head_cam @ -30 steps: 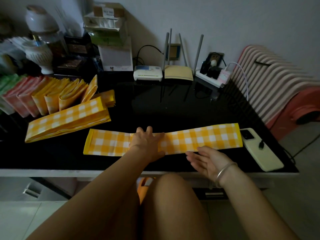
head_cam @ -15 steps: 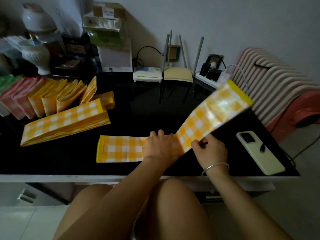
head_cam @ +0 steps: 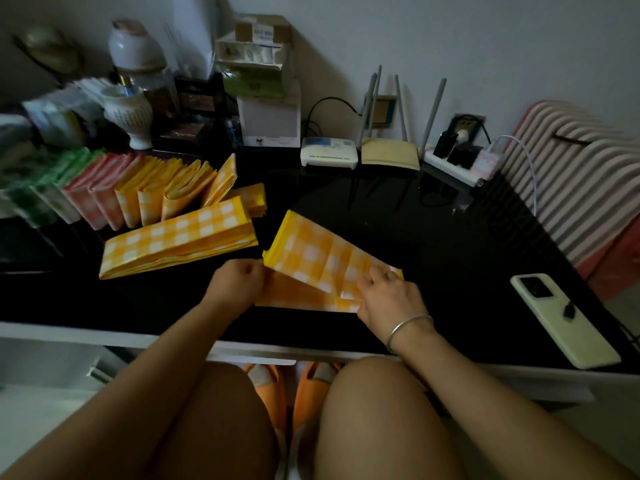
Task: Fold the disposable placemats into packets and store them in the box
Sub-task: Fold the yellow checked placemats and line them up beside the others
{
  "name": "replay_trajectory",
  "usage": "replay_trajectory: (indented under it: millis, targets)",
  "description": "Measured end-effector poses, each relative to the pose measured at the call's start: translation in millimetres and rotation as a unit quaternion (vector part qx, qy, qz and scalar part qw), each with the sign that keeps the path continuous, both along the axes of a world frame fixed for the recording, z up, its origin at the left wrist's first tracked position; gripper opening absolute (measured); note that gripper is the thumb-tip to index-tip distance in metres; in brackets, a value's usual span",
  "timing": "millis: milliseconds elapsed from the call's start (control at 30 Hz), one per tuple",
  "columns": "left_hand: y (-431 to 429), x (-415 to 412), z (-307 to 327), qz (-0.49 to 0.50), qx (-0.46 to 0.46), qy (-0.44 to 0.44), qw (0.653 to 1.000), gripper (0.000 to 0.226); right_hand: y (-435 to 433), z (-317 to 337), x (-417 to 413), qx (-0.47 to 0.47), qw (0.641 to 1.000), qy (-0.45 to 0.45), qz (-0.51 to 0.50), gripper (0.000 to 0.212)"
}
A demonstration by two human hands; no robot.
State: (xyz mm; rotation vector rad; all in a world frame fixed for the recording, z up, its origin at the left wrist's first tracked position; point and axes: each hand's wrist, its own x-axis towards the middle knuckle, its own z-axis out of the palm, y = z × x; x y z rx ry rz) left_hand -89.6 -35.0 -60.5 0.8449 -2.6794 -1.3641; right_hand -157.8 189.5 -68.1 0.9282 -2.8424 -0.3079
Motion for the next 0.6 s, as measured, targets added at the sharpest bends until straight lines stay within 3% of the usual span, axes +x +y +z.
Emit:
replay_trajectory:
  millis: [67,133,200,267,367,433,533,600]
  targets:
    - [-7,4,-2,0.083,0.132,0.031,0.987,0.053,1,-3,2,0.003,1.0,0.007,0.019,0.036]
    - [-6,4,-1,0.093,0.183,0.022,0.978,0.082,3,-6,3,0.019,0.999,-0.006,0.028,0.039]
    - [-3,6,1,0.07,0.142,0.014,0.987,0.104,9,-11,1,0.001,0.999,-0.002,0.039,0.043]
    - [-3,6,-1,0.055,0.108,0.022,0.992,0.112,15,-11,0,-0.002,0.998,-0.012,0.055,0.039]
    - [-10,3,-4,0.06,0.139,0.024,0.988,0.121,23,-11,-3,-0.055,0.997,-0.024,0.054,0.036]
    - [-9,2,-3,0.036,0.129,0.024,0.991,0.116,25,-10,-5,-0.087,0.994,-0.034,0.052,0.048]
    - [-4,0,-7,-0.005,0.048,0.025,0.998,0.084,20,-11,-9,-0.111,0.991,-0.049,0.055,0.062]
    - [-6,-4,-16,0.004,-0.009,0.029,1.0,0.06,18,-13,-16,-0.111,0.991,-0.063,0.048,0.06]
